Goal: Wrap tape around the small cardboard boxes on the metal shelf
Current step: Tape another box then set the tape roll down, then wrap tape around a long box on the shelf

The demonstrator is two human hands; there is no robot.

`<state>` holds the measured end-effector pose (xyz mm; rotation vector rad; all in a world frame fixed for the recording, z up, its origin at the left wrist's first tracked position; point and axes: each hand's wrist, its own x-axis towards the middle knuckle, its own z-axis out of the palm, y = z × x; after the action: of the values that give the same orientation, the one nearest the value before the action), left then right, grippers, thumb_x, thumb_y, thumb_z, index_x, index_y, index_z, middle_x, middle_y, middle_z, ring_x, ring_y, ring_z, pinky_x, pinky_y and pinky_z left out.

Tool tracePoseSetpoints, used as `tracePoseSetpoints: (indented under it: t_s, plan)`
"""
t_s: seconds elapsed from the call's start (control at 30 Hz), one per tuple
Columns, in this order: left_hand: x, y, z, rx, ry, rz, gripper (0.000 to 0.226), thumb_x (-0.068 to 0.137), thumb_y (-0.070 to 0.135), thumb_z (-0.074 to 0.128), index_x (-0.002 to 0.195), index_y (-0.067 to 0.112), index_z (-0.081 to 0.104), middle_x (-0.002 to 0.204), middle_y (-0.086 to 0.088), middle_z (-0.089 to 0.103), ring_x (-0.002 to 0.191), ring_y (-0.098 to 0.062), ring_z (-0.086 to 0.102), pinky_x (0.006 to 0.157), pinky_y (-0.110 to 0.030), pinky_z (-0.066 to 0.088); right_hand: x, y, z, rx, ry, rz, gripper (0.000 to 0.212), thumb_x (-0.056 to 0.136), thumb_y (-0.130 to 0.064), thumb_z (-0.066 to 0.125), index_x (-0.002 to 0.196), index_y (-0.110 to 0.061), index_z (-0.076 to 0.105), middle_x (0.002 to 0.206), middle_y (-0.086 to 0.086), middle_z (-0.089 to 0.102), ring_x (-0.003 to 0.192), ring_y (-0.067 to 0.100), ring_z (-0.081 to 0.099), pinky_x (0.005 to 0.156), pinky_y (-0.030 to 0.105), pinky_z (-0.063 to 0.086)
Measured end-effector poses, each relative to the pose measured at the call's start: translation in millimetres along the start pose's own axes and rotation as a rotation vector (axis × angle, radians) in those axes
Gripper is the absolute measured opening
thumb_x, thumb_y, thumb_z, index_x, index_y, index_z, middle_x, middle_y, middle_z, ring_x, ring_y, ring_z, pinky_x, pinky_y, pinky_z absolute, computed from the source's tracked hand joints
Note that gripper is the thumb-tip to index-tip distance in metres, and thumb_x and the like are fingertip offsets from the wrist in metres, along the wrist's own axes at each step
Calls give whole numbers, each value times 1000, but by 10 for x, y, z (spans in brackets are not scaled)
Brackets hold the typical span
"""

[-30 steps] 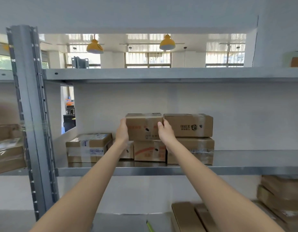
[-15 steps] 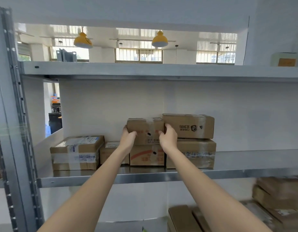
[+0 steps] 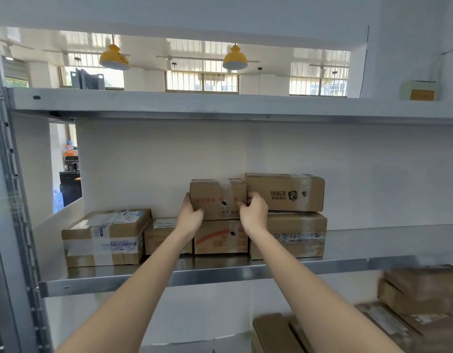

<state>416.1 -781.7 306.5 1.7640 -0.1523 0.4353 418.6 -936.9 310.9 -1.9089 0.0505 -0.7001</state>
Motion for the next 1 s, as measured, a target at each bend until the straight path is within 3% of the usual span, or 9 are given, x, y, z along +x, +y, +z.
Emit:
tracePoseSetpoints:
  t_s: [0.1,0.23,0.3,0.4,0.47,0.6,0.67,0.87,1.0]
  plan:
    - [-233,-6,59,-47,205,35,69,100,18,50,156,17,10,162,-2,18,148,-20,19,120,-35,20,-119,21,-58,65,64,-55,36,94,-19,60,127,-9,51,125,4,52,113,18,51,92,27,43]
    - [-904,-183,190,-101,456,450,44,95,21,47,138,21,41,132,5,47,123,-15,47,104,-25,38,-470,210,-137,142,210,-236,22,96,-24,53,117,-18,53,109,-10,50,105,14,52,87,26,45]
    - [-1245,-400,292,-44,373,614,32,92,19,46,124,22,47,115,7,50,104,-14,52,92,-22,42,-678,415,-156,153,292,-300,18,96,-24,50,113,-22,54,101,-15,48,97,14,52,83,25,46]
    - [-1637,-813,446,65,120,667,22,91,20,44,111,28,48,99,13,46,90,-7,49,81,-16,41,-989,846,-173,147,361,-290,15,95,-27,46,110,-28,50,98,-19,44,89,7,50,76,14,42]
    - [-1781,-1116,532,151,-44,607,15,93,21,43,106,23,50,96,10,47,89,-7,49,79,-18,42,-1191,1203,-187,136,397,-198,16,95,-24,47,110,-28,48,99,-14,45,89,5,48,77,13,41]
    - [-1854,-1658,681,215,-185,336,14,98,17,46,109,20,53,101,5,51,96,-9,51,85,-29,46,-1542,1955,-292,38,437,115,20,95,-10,50,114,-13,51,107,1,46,99,22,49,89,41,46]
    - [-1840,-1884,774,184,-192,163,21,98,10,49,115,21,53,110,3,51,103,-10,50,91,-31,46,-1688,2271,-376,-40,449,216,24,95,-10,50,119,-6,53,114,6,49,107,28,48,95,48,42]
    - [-1823,-2390,1230,180,-274,-273,40,101,15,47,140,9,44,142,-9,41,134,-25,39,116,-42,28,-1914,2959,-681,-143,443,566,40,98,-21,49,135,-4,45,140,14,40,129,30,36,106,43,32]
    - [-1677,-2582,1642,286,-347,-394,48,103,22,44,148,9,35,153,-13,32,142,-28,29,118,-36,20,-2094,3325,-727,-123,441,1066,60,97,-34,53,140,3,35,144,28,32,128,45,36,101,47,34]
